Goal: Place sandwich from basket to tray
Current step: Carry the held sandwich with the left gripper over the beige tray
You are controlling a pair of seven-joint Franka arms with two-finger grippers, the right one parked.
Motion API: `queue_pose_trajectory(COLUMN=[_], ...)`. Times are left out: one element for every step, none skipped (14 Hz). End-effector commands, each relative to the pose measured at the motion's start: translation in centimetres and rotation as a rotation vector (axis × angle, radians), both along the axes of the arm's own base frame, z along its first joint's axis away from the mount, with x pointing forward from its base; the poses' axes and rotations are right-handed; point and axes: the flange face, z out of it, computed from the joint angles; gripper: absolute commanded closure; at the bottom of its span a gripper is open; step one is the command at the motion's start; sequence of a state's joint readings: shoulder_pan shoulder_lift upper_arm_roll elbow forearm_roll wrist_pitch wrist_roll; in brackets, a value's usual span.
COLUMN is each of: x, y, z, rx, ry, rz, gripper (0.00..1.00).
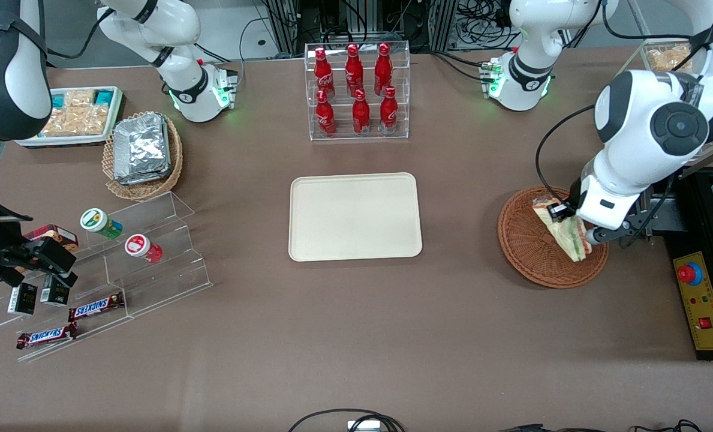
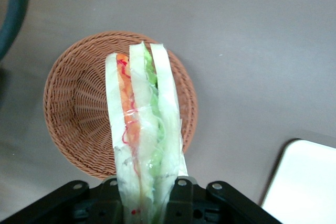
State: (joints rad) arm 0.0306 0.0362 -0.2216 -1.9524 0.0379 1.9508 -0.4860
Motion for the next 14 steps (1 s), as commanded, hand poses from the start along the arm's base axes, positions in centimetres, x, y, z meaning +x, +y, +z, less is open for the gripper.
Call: queue_pose_trajectory(x=[0.2,0.0,-0.2,-0.5,-1.0,-1.6,-2.2,-3.0,-3.8,-4.5,-5.4,-6.0,-6.6,-7.3], y=[-4.0,-6.0,-7.9,-10.2,-12.3,-14.2,-15.8,-17.5,-19.2,-20.6,-22.1,-23.3,-24.3,-25.6], z=[1.4,1.6,1.5,1.3,1.0,0.4,-0.1,-0.9,-1.6,-2.2,-2.7,-3.4,-4.2,-5.3], rx=[-0.007,-0.01,-0.012,0.008,0.03,0.038,0.033,0.026,0.017,0.009,0.001,-0.008,-0.015,-0.01], ry=[-0.004,-0.008,-0.009,-0.013,-0.016,-0.011,-0.001,0.015,0.03,0.043,0.053,0.067,0.08,0.093], rz=[-0.069,-0.108,-0.148,-0.234,-0.294,-0.338,-0.373,-0.407,-0.441,-0.467,-0.491,-0.505,-0.51,-0.517], gripper=[1.0,1.0,1.0,1.0,1.0,1.0,1.0,1.0,1.0,1.0,1.0,1.0,1.0,1.0])
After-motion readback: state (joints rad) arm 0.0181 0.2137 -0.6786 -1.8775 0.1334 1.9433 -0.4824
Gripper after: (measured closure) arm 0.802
